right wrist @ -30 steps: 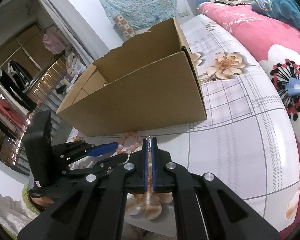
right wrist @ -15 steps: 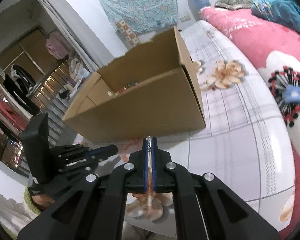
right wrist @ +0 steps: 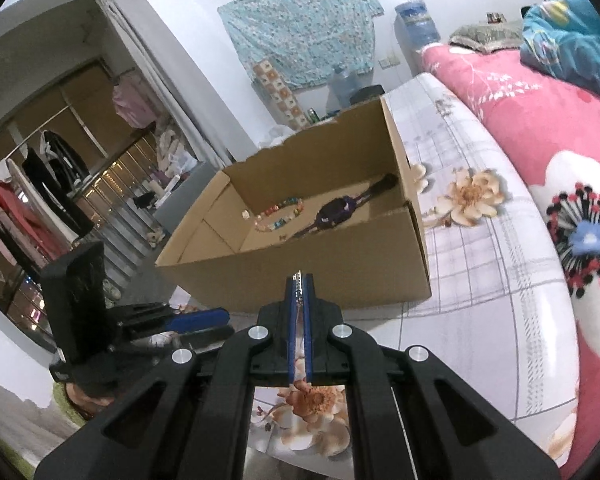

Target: Organize jewelry

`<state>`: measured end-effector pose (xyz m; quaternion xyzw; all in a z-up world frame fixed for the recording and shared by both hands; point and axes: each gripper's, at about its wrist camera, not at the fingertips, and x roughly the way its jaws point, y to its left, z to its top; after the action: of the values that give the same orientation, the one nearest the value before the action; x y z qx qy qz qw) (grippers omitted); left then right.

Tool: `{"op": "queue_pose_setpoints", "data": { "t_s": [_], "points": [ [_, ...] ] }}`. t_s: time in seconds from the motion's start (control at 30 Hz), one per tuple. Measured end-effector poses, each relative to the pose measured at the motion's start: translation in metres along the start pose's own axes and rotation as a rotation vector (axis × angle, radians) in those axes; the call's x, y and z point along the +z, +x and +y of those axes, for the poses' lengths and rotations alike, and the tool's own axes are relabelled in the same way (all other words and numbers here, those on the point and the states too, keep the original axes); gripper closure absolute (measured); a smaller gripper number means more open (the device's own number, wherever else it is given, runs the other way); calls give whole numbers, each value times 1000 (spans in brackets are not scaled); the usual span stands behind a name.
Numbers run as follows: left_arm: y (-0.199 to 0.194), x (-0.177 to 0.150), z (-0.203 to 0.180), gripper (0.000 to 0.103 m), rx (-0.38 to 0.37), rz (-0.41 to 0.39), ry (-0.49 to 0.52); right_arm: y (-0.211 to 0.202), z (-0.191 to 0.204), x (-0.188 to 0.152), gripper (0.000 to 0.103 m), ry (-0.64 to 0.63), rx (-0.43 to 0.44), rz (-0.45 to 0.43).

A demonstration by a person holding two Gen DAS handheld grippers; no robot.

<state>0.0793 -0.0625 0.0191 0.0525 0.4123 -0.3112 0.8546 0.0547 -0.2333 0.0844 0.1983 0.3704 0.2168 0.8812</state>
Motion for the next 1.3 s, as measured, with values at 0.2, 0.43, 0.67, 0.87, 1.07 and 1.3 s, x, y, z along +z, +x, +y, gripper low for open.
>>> {"op": "queue_pose_setpoints", "data": {
  "t_s": [0.2, 0.43, 0.67, 0.87, 1.07, 1.3],
  "points": [
    [45, -3, -17, 67, 8, 94, 94, 12, -11, -8, 100, 46, 9, 21],
    [78, 2, -26, 73, 90, 157, 187, 24, -21, -10, 100, 70, 29, 37],
    [67, 7, -24, 95, 80, 161, 186, 31, -29, -11, 100, 94, 50, 36],
    [34, 10, -13, 95, 35, 109, 109, 21, -29, -9, 100, 90, 55, 13],
    [-22, 22, 3, 95, -40, 0, -6, 9, -21, 2, 100, 71, 88, -15],
    [-86, 51, 26, 95, -114, -154, -72, -3, 2, 35, 100, 8, 143, -60]
  ]
}}
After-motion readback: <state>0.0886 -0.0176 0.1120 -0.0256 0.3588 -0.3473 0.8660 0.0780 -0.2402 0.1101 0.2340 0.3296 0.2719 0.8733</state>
